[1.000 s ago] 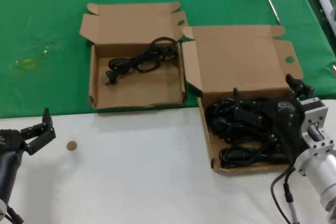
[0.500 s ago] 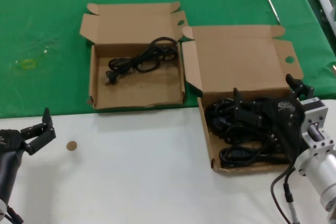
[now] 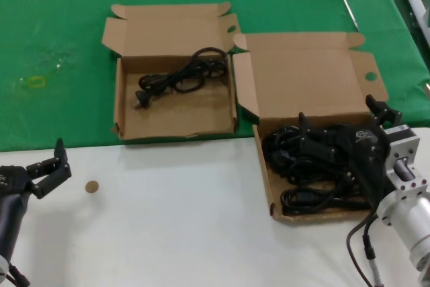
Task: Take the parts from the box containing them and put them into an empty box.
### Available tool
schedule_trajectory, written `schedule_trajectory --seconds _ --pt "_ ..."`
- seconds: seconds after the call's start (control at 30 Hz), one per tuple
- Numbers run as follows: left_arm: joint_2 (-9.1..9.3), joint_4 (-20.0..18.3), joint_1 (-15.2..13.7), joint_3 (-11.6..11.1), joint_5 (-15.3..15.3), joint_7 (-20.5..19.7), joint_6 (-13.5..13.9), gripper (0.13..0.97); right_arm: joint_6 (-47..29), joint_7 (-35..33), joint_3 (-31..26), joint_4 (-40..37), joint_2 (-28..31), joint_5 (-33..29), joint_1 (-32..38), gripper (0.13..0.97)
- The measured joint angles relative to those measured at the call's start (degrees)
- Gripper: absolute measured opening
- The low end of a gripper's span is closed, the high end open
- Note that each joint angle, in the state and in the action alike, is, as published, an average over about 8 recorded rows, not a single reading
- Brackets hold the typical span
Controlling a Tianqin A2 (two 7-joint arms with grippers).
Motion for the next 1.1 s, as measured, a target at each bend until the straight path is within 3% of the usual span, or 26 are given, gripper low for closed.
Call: schedule_trajectory --seconds 1.1 --pt "0.00 0.00 0.00 0.00 0.00 0.00 0.00 0.966 0.00 0.00 0.00 0.00 0.00 0.00 0.00 0.966"
